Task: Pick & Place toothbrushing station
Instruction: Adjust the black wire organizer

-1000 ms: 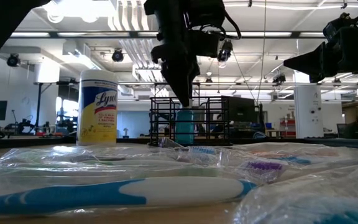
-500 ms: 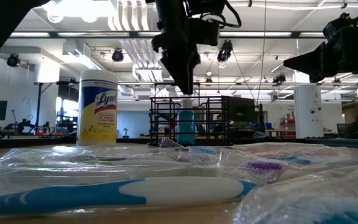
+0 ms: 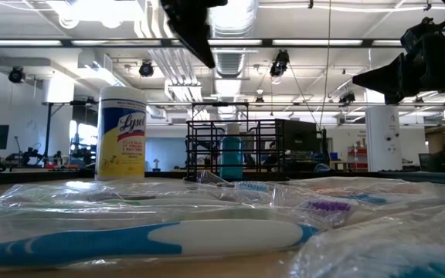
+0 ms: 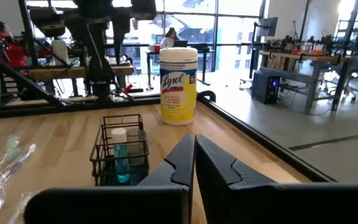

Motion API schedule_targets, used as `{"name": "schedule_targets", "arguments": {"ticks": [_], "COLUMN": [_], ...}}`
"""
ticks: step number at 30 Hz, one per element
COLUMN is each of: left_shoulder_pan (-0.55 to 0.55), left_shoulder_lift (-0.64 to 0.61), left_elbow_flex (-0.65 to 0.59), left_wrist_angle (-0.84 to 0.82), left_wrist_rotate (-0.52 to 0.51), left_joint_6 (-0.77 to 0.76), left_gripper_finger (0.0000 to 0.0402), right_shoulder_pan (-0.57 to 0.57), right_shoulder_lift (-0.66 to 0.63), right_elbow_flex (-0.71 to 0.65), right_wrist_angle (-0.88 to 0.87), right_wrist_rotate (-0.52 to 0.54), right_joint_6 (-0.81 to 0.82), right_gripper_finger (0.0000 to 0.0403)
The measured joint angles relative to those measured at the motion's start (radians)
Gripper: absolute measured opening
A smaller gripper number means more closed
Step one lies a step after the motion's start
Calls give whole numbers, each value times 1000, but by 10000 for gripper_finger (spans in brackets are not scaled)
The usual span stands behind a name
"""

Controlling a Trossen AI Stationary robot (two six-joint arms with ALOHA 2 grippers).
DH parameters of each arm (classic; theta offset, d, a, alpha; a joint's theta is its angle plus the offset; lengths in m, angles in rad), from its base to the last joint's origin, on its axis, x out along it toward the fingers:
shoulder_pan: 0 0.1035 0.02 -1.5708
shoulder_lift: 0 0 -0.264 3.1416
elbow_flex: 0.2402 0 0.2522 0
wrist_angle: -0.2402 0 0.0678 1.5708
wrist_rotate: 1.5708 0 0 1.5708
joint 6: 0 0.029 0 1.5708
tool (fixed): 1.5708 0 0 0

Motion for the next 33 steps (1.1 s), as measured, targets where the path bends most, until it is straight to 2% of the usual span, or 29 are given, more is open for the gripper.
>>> {"name": "schedule_targets", "arguments": {"ticks": [7,10,14,18,24,29,33], "left_shoulder_pan": [-30,-51,-68,-67,-67,-68,-68], "left_shoulder_lift": [-387,-488,-549,-550,-527,-514,-493], "left_elbow_flex": [-668,-898,-1097,-1172,-1172,-1181,-1186], "left_wrist_angle": [575,795,1011,1075,1076,1077,1078], "left_wrist_rotate": [4,4,3,-18,-81,-173,-202], "left_joint_6": [-280,-362,-434,-464,-428,-454,-512], "left_gripper_finger": [10,9,4,6,3,6,7], "right_shoulder_pan": [3,3,3,3,45,183,347], "right_shoulder_lift": [2,18,63,135,272,407,529], "right_elbow_flex": [0,0,0,0,0,0,0], "right_wrist_angle": [-21,-21,5,54,149,333,461], "right_wrist_rotate": [-19,-21,-21,-23,-22,-67,49], "right_joint_6": [62,70,118,184,266,287,287], "right_gripper_finger": [13,13,13,13,13,13,13]}}
